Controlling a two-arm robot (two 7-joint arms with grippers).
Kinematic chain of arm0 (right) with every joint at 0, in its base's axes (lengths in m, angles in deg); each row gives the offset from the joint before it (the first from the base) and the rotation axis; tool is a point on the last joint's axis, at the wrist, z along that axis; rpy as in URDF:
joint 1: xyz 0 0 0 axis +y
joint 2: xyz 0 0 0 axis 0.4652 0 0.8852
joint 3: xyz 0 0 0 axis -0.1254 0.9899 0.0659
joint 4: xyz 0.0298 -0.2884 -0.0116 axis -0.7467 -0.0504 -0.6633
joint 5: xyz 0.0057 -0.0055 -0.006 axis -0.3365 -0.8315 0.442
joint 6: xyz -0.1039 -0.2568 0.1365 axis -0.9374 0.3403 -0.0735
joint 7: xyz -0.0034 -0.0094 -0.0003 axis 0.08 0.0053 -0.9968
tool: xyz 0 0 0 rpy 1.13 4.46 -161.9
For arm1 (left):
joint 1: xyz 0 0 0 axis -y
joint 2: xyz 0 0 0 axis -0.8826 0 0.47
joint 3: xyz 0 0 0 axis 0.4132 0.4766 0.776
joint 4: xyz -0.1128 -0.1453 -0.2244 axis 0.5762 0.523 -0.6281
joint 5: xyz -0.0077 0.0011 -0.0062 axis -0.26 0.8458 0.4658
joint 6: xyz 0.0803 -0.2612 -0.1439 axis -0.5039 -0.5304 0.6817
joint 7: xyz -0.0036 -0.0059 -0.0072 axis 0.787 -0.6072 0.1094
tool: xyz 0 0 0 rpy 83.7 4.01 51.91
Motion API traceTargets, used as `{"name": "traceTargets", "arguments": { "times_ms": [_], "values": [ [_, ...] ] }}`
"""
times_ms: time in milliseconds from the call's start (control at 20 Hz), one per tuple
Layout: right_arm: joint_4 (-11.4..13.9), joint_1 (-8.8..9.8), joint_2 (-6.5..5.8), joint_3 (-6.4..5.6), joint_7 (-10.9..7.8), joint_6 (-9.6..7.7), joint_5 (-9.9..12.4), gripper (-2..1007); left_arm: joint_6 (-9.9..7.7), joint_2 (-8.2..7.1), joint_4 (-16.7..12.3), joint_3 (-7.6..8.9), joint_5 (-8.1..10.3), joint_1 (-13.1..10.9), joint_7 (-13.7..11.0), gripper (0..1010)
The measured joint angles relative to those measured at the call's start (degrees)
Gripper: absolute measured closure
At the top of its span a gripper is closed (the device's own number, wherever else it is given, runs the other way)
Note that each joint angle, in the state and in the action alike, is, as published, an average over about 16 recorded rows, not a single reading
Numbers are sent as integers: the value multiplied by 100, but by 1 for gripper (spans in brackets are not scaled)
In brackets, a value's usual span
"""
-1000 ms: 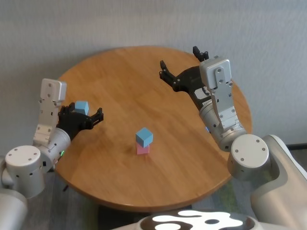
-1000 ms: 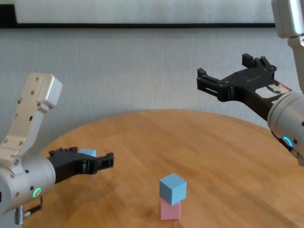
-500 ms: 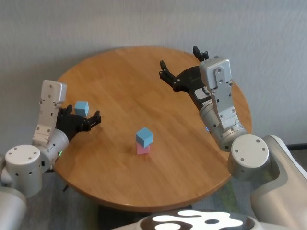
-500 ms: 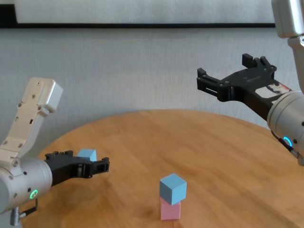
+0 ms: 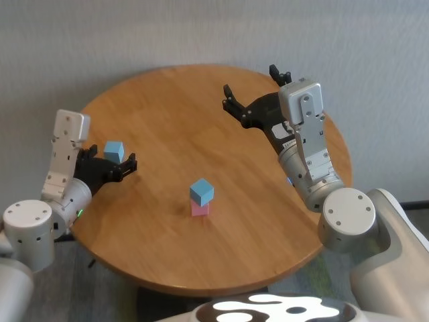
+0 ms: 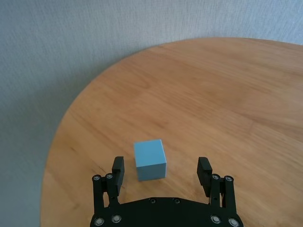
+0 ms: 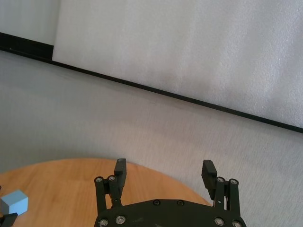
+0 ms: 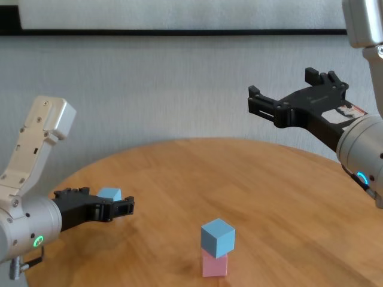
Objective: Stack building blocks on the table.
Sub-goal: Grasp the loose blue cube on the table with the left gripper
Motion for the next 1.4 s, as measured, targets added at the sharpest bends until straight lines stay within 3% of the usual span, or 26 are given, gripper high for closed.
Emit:
{"name": "traceTargets", "arguments": {
  "times_ms": [700, 1400],
  "values": [
    [0, 0, 0, 0, 0, 0, 0, 0, 318, 91, 626, 33, -131, 369, -139, 10],
    [0, 0, 0, 0, 0, 0, 0, 0, 420, 155, 822, 67, -261, 464, -106, 10]
  ]
}}
